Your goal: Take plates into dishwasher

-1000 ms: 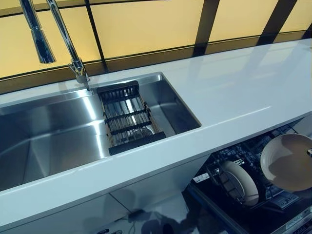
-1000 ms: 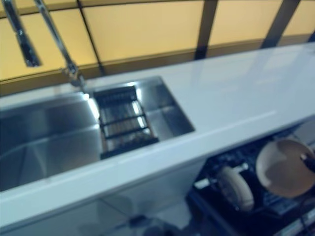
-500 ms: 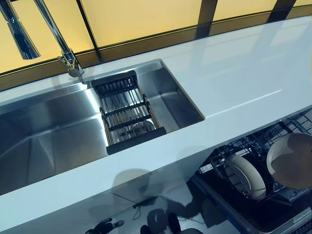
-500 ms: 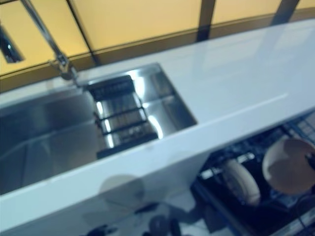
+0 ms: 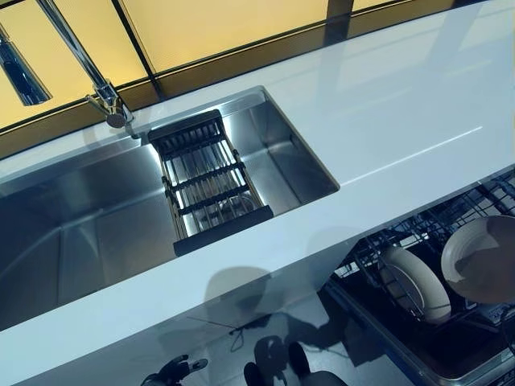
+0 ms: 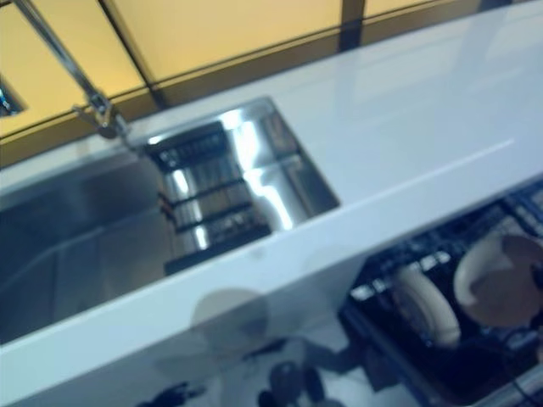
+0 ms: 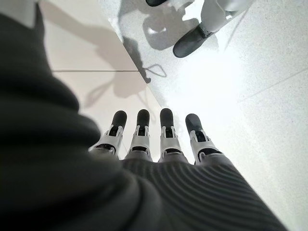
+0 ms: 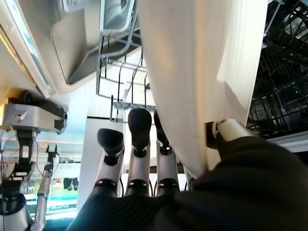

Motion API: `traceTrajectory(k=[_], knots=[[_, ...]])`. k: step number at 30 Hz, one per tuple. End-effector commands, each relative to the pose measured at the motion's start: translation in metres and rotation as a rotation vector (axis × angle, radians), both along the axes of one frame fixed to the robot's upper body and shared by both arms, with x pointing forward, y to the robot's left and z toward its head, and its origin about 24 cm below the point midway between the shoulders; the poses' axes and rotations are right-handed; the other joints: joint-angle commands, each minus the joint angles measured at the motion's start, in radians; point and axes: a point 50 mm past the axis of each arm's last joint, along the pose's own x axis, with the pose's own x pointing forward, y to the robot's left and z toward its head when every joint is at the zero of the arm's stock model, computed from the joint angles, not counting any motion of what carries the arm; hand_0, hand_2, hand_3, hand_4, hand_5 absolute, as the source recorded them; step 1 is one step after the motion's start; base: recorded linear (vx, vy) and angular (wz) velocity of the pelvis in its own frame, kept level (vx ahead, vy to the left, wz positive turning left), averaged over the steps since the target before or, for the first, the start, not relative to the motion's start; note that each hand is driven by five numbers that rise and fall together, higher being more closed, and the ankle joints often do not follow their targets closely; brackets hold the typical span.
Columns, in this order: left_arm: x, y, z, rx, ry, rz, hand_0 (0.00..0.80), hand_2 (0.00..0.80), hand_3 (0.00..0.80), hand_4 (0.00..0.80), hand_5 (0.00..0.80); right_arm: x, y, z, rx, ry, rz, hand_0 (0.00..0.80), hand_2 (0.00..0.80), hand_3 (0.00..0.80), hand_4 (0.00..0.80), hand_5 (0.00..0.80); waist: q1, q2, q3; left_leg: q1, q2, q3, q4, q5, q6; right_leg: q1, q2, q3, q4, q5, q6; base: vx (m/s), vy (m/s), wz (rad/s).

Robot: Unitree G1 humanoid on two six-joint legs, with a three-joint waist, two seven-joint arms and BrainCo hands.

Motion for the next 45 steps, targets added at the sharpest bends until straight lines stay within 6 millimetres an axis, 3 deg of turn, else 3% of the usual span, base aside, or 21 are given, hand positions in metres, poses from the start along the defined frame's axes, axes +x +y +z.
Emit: traceTrajectory(k=[1,10,14,22,32,40,45], knots=[[0.001,-0.003,-0.001,-0.014,-0.006,0.007,0.000,0.000,0.000,0.000,0.000,0.014,0.002,0.022,0.002,-0.089,-0.006,0.800,0.800,0.800,0.800,0.800,-0.004,-0.004,-0.029,0.029,0.014,0.009,0.004,-0.070,-0.003,-0.015,-0.002,-0.040,0.027,-0.030,0.066,0.000,0.000,0.00],[-0.005,-0.002,-0.003,-0.011,0.001,0.025,0.000,0.000,0.000,0.000,0.000,0.008,0.021,0.001,0.080,-0.056,0.016,0.800,0.800,0.800,0.800,0.800,-0.019,-0.022,-0.036,0.044,0.017,0.010,0.004,-0.086,-0.001,-0.005,0.000,-0.032,0.031,-0.038,0.073,0.015,0.008,0.00],[-0.008,-0.004,-0.005,-0.011,0.004,0.042,0.000,0.000,0.000,0.000,0.000,0.005,0.028,0.005,-0.002,-0.063,0.018,0.800,0.800,0.800,0.800,0.800,-0.029,-0.029,-0.038,0.050,0.017,0.011,0.004,-0.093,0.002,-0.002,0.003,-0.025,0.033,-0.041,0.076,0.046,0.035,-0.03],[-0.019,-0.015,-0.010,-0.022,0.024,0.068,0.000,0.000,0.000,0.000,0.000,-0.008,0.049,0.013,-0.385,-0.123,-0.002,0.800,0.800,0.800,0.800,0.800,-0.039,-0.036,-0.043,0.062,0.017,0.013,0.004,-0.101,0.015,0.007,0.009,-0.006,0.037,-0.042,0.083,0.040,0.040,-0.01],[-0.026,-0.016,-0.013,-0.029,0.049,0.063,0.000,0.000,0.000,0.000,0.000,-0.024,0.035,0.020,-0.620,-0.128,-0.085,0.800,0.800,0.800,0.800,0.800,-0.026,-0.051,-0.070,0.069,0.015,0.009,0.004,-0.104,0.020,0.018,0.009,-0.007,0.039,-0.045,0.088,0.032,0.032,-0.01],[-0.028,-0.009,-0.012,-0.008,0.077,0.038,0.000,0.000,0.000,0.000,0.000,-0.028,0.019,0.050,-0.943,0.006,-0.041,0.800,0.800,0.800,0.800,0.800,-0.005,-0.085,-0.094,0.071,0.016,-0.003,0.004,-0.109,0.024,0.027,0.010,-0.013,0.038,-0.045,0.092,0.026,0.009,0.00],[-0.028,-0.006,-0.011,0.001,0.086,0.036,0.000,0.000,0.000,0.000,0.000,-0.021,0.022,0.065,-1.058,0.067,0.031,0.800,0.800,0.800,0.800,0.800,0.005,-0.101,-0.106,0.069,0.015,-0.009,0.004,-0.111,0.027,0.027,0.011,-0.014,0.040,-0.046,0.096,0.000,0.000,0.00]])
